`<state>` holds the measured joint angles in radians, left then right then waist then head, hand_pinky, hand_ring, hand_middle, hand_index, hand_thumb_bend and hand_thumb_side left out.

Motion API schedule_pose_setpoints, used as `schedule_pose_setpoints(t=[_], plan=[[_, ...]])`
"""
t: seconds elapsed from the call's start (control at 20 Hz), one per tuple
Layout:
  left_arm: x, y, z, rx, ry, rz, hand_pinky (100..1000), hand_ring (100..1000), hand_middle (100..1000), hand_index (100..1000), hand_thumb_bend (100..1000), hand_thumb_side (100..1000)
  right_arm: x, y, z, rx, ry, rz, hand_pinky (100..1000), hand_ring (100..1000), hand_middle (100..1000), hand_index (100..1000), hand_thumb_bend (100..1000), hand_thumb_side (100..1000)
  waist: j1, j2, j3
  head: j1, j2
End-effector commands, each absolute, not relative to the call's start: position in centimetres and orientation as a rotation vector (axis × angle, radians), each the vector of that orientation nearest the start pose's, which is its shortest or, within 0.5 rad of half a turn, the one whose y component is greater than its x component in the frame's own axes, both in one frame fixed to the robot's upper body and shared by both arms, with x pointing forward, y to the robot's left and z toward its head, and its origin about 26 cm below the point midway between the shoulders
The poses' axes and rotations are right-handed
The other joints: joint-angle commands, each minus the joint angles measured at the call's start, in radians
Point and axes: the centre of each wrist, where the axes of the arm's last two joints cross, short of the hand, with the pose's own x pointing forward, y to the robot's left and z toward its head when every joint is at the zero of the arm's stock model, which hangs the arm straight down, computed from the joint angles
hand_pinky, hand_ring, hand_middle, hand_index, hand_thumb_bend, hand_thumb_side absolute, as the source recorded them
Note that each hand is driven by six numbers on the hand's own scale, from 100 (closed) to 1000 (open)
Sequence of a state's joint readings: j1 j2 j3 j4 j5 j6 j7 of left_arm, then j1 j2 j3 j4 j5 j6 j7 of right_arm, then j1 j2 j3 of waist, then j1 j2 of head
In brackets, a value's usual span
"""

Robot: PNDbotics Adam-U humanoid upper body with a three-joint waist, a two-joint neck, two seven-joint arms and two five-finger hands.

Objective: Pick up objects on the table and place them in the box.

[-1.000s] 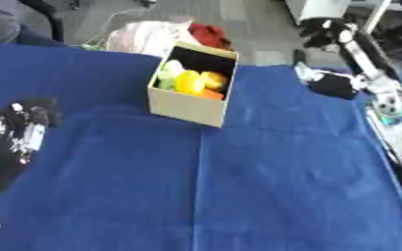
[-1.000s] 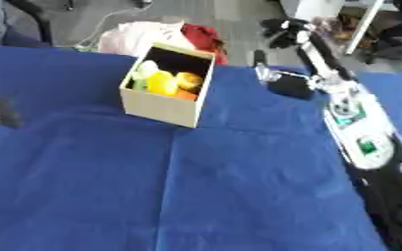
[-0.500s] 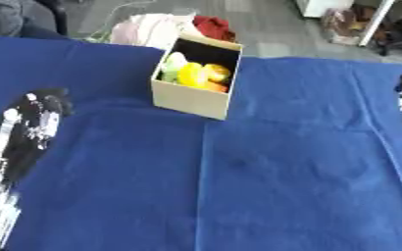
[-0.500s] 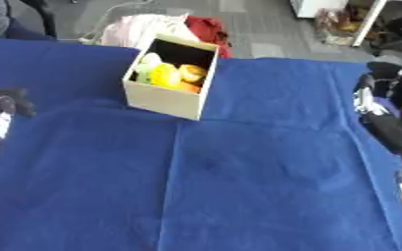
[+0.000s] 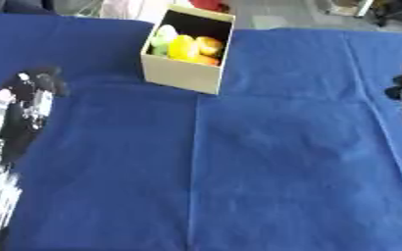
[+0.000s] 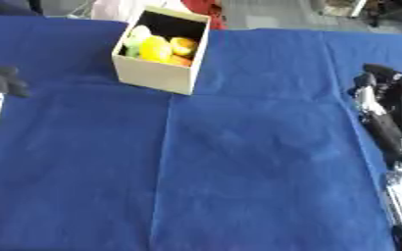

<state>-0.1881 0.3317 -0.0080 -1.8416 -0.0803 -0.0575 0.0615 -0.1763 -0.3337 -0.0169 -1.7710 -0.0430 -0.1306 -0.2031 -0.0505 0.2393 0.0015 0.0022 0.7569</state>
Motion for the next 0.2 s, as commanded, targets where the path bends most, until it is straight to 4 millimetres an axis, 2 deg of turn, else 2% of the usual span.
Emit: schedule_pose_setpoints(t=[0.05,0.2], plan=[[30.61,28.29,13.49,0.314,-2.092,-0.344,875,606,574,750,100,681,30.89,-28.94,11.92,-0.264,-2.117,0.110,684,599,600,760,100,519,0.016,-0.029,0.001,-0.009,0.013],[30.56,28.19,13.13,0.305,-2.087,-0.344,875,606,574,750,100,683,30.72,-28.30,11.65,-0.247,-2.119,0.114,685,598,600,761,100,519,0.017,-0.027,0.000,-0.012,0.013]])
